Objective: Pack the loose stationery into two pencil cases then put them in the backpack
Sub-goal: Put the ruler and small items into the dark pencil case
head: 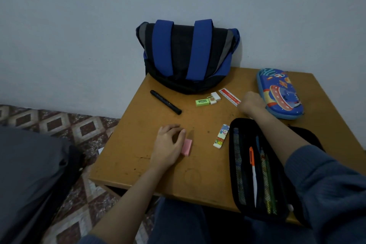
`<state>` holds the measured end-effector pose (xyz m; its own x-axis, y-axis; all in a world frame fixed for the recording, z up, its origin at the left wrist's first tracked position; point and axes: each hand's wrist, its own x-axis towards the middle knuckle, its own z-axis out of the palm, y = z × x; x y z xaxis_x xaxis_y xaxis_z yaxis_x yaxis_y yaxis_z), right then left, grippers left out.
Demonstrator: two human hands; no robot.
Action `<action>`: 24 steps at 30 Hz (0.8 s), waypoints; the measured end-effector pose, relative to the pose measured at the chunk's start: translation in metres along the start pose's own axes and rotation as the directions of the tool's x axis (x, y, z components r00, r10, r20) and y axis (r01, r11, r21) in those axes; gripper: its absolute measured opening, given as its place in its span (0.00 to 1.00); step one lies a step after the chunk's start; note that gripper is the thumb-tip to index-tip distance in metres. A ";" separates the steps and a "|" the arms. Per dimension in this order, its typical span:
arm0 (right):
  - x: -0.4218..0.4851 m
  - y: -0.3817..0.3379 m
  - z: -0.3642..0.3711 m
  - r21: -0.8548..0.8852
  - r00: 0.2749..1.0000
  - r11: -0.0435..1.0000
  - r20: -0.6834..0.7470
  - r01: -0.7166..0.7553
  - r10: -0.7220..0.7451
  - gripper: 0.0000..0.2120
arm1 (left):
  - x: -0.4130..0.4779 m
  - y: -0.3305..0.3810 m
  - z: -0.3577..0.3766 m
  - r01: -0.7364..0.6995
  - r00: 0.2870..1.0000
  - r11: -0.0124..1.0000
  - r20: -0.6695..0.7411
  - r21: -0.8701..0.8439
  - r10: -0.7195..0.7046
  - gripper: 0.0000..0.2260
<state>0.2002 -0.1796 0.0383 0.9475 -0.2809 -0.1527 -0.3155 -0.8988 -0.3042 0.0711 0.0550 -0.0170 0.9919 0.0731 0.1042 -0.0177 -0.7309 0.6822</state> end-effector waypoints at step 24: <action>-0.021 0.012 -0.009 -0.034 0.966 0.967 0.060 0.252 -0.250 0.12 | 0.000 0.004 -0.001 -0.012 0.999 0.995 0.047 0.096 0.007 0.17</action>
<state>0.1771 -0.1870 0.0462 0.9914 -0.0271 -0.1277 -0.0646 -0.9517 -0.3003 0.0704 0.0529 -0.0132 0.9965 0.0358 0.0750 -0.0173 -0.7934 0.6085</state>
